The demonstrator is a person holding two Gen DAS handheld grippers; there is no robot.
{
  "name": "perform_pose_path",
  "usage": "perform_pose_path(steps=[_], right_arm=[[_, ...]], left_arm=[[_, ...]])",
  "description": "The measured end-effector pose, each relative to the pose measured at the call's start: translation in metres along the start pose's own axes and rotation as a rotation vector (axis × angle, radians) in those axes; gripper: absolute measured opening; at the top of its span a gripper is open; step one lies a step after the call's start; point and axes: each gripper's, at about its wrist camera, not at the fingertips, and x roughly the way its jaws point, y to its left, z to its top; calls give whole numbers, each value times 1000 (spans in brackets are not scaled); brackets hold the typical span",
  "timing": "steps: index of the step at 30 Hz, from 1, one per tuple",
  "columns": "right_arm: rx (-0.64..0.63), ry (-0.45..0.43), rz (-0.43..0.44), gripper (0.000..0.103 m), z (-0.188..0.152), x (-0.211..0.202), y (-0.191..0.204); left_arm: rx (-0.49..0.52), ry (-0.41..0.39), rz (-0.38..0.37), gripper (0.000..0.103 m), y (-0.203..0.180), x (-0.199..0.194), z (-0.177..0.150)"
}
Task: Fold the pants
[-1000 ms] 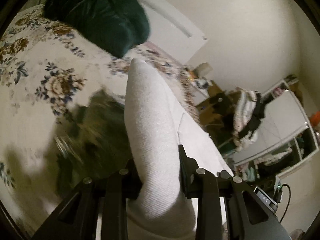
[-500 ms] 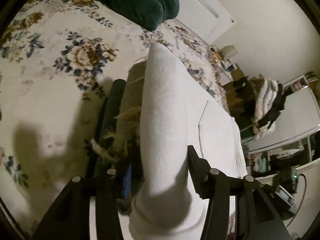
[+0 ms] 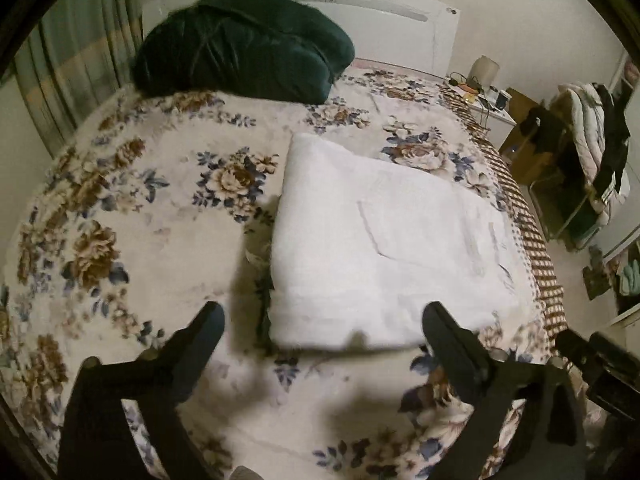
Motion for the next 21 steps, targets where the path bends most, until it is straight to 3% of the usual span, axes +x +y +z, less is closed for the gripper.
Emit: perform_pose_path(steps=[8, 21], right_arm=[[-34, -126, -67, 103, -26, -101, -12], [-125, -299, -6, 103, -101, -316, -31]], left_arm=[[17, -84, 14, 103, -21, -91, -22], [40, -225, 52, 103, -59, -258, -75]])
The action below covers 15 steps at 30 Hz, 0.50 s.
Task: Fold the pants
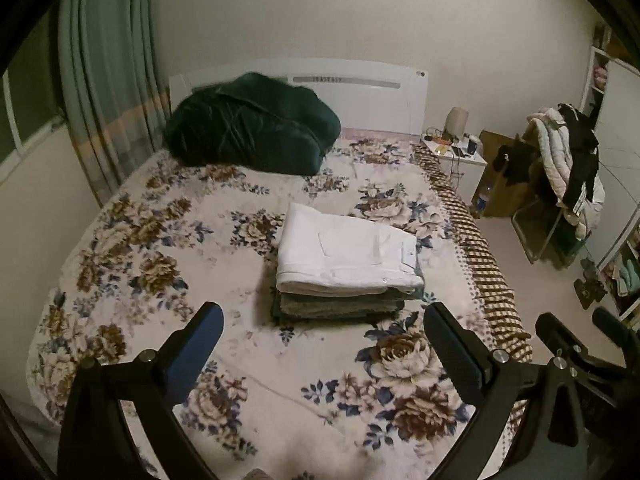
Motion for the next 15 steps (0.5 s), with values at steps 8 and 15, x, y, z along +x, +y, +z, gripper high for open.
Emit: perform_pose_path(steps=[8, 15], right_arm=[[-36, -77, 48, 103, -12, -124, -14], [-58, -115, 72, 103, -13, -202, -15]], left_arm=[[-11, -52, 41, 103, -10, -92, -21], [-33, -74, 41, 103, -8, -135, -31]])
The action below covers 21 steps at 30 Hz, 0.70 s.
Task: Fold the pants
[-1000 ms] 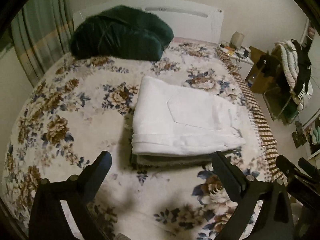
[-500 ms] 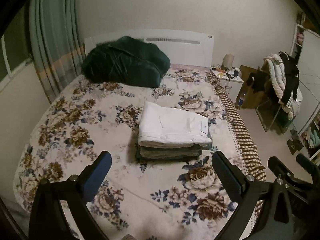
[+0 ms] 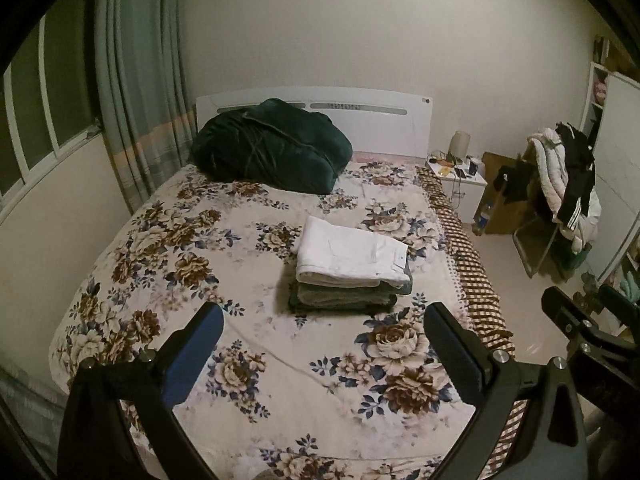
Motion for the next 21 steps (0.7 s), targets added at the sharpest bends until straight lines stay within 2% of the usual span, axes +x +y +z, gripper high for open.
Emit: perform_pose_path(steps=[6, 21], right_arm=[[-15, -9, -4, 103, 8, -26, 10], [-18, -12, -7, 103, 15, -18, 12]], left_arm=[[2, -6, 7, 103, 5, -13, 2], [12, -19, 29, 103, 17, -21, -5]])
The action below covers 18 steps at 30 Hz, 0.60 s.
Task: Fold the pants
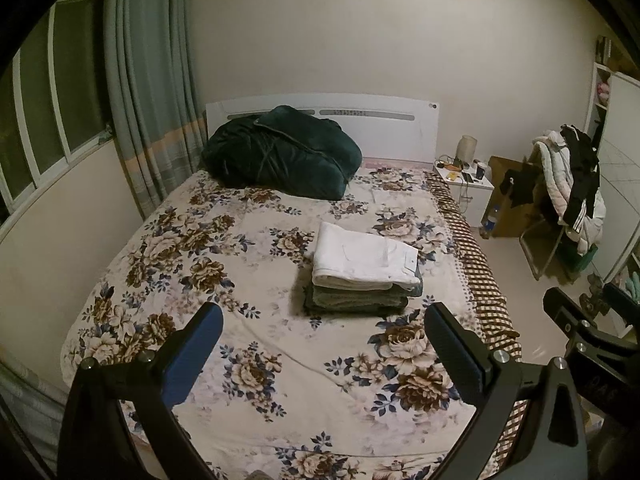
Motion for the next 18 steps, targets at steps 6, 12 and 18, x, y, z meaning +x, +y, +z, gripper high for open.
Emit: perform_pose_path(steps=[6, 12, 18], right_arm=[[-4, 6, 14, 103, -4, 4, 4], [-3, 16, 20, 103, -6, 4, 4], [-1, 20, 17, 103, -9, 3, 6]], left_arm=[[1, 0, 7, 103, 1, -1, 0], [1, -1, 9, 103, 5, -4, 0], [5, -1, 11, 103, 4, -3, 0]])
